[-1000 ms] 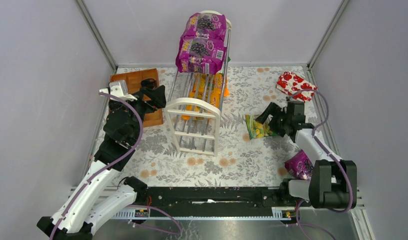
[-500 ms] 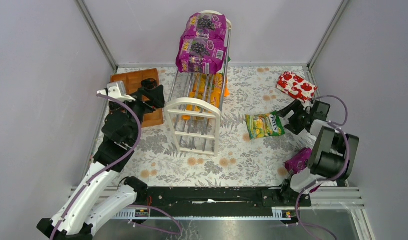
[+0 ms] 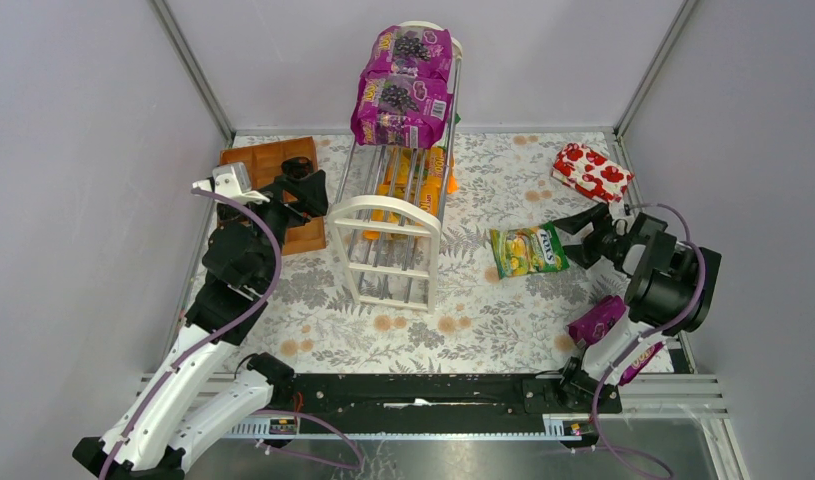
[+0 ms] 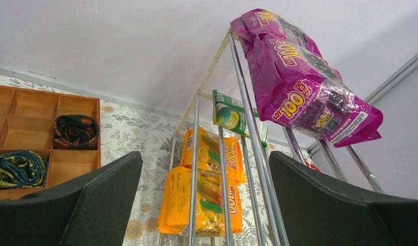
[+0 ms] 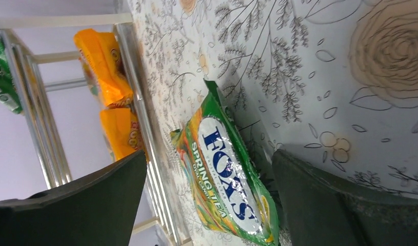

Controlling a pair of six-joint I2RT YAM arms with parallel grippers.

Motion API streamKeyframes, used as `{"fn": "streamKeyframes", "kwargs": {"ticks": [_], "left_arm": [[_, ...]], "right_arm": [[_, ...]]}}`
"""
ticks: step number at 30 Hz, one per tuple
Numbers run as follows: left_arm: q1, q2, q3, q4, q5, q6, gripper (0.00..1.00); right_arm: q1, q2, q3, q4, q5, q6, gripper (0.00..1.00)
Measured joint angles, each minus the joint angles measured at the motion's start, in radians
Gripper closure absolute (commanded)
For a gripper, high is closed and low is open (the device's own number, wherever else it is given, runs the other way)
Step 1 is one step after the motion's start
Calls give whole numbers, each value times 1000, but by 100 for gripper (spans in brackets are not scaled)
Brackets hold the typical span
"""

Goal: Place and organize the candy bags onto the shelf

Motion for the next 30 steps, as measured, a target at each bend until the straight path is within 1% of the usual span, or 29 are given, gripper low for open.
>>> {"fn": "streamKeyframes", "kwargs": {"ticks": [4, 7, 10, 12, 15, 16, 17, 20, 22, 24, 27, 30], "left_arm": [[0, -1, 0, 0, 0, 0, 1], [0, -5, 0, 0, 0, 0, 1], [0, -6, 0, 0, 0, 0, 1], [0, -5, 0, 0, 0, 0, 1], [0, -4, 0, 0, 0, -1, 1], [0, -4, 0, 0, 0, -1, 1], [0, -4, 0, 0, 0, -1, 1], [0, 0, 0, 0, 0, -1, 1], [0, 3, 0, 0, 1, -1, 1], [0, 3, 0, 0, 1, -2, 1], [0, 3, 0, 0, 1, -2, 1], [0, 3, 0, 0, 2, -3, 1]], "right_arm": [[7, 29, -63, 153, -72, 90, 4], [36, 34, -107, 224, -106, 130, 8], [74, 42, -125, 254, -129, 140, 14], [99, 49, -127, 255, -137, 136, 21], [122, 67, -126, 254, -141, 123, 36], [126, 75, -126, 254, -140, 118, 41], [127, 83, -126, 255, -142, 117, 50], [131, 101, -126, 248, -127, 111, 70], [135, 106, -127, 236, -121, 109, 81], [139, 105, -131, 235, -118, 111, 90], [140, 85, -139, 232, -108, 110, 100], [140, 24, -155, 224, -93, 113, 100]]}}
